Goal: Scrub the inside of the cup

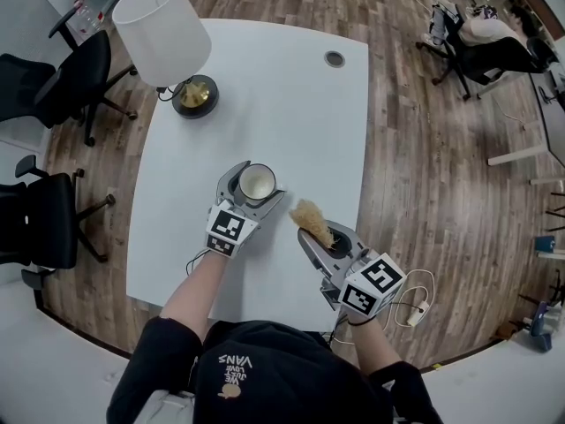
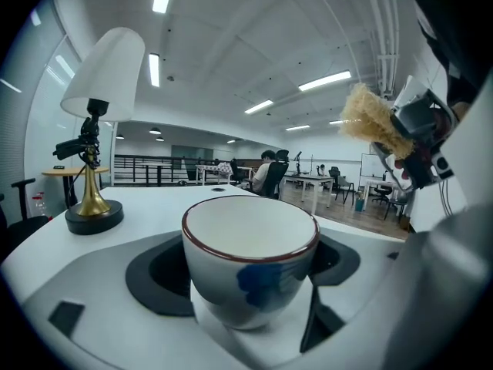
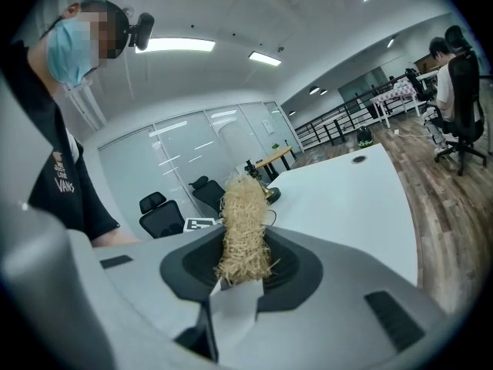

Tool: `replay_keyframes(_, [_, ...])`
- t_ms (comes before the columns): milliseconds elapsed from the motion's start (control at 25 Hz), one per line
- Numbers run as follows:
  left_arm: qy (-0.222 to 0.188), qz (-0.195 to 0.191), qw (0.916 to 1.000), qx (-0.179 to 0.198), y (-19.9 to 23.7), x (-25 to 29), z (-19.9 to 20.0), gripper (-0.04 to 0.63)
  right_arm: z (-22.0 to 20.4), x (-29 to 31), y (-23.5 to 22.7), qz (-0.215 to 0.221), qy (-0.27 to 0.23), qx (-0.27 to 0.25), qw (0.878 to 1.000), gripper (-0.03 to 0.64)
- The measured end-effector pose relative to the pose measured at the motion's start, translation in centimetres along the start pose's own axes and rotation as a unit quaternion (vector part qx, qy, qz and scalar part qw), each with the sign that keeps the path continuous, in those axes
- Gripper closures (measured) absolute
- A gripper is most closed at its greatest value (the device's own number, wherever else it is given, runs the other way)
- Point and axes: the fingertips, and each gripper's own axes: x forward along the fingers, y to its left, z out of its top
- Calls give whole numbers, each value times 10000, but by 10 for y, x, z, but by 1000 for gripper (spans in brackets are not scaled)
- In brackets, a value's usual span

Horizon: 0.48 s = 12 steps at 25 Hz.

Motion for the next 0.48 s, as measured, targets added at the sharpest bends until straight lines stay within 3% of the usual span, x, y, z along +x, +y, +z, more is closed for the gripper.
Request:
replay_keyframes(320, [152, -81, 9997, 163, 0, -3, -5, 193, 4, 2, 8, 43, -27, -107, 9999, 517])
replay_keyframes(480, [12, -87, 9999, 146, -2, -15, 9, 192, 8, -1, 15, 62, -73, -142, 9999, 517])
